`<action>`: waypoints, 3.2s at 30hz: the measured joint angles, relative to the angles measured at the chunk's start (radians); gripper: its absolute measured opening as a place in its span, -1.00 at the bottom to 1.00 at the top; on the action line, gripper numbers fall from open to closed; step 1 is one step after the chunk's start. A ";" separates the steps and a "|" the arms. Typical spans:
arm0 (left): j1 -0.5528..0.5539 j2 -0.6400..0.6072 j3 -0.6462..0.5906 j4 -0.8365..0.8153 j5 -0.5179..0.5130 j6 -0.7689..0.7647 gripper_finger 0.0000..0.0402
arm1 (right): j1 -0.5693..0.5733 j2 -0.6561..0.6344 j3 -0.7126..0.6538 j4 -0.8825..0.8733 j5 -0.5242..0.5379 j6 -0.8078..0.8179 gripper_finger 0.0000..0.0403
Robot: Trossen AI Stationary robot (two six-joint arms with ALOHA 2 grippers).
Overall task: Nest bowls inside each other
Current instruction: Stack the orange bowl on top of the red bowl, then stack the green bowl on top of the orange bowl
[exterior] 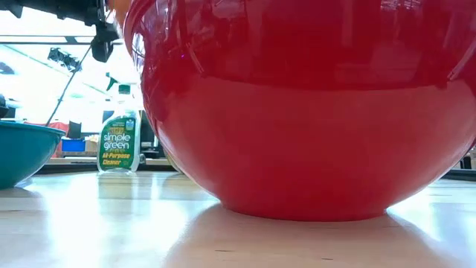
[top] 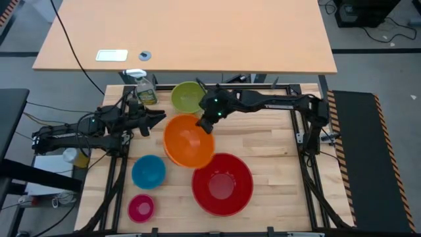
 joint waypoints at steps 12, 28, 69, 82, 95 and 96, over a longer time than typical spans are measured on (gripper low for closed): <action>0.038 0.015 0.000 -0.002 -0.001 0.051 -0.10 | 0.234 -0.062 -0.035 -0.423 0.153 -0.383 -0.86; 0.047 0.144 0.000 -0.001 0.015 0.055 -0.10 | 0.353 -0.061 -0.160 -0.326 0.273 -0.322 -0.78; 0.217 0.647 0.000 -0.018 -0.023 -0.605 0.02 | 0.163 -0.393 -0.237 -0.412 0.507 -0.243 -0.14; 0.335 0.838 -0.001 0.147 -0.043 -0.674 0.32 | 0.151 -0.436 -0.436 -0.227 0.459 -0.272 -0.14; 0.365 0.967 0.000 0.297 -0.020 -0.701 -0.34 | 0.137 -0.436 -0.485 -0.214 0.450 -0.285 -0.14; 0.363 0.967 0.000 0.296 -0.020 -0.701 -0.42 | 0.137 -0.436 -0.485 -0.213 0.450 -0.282 -0.14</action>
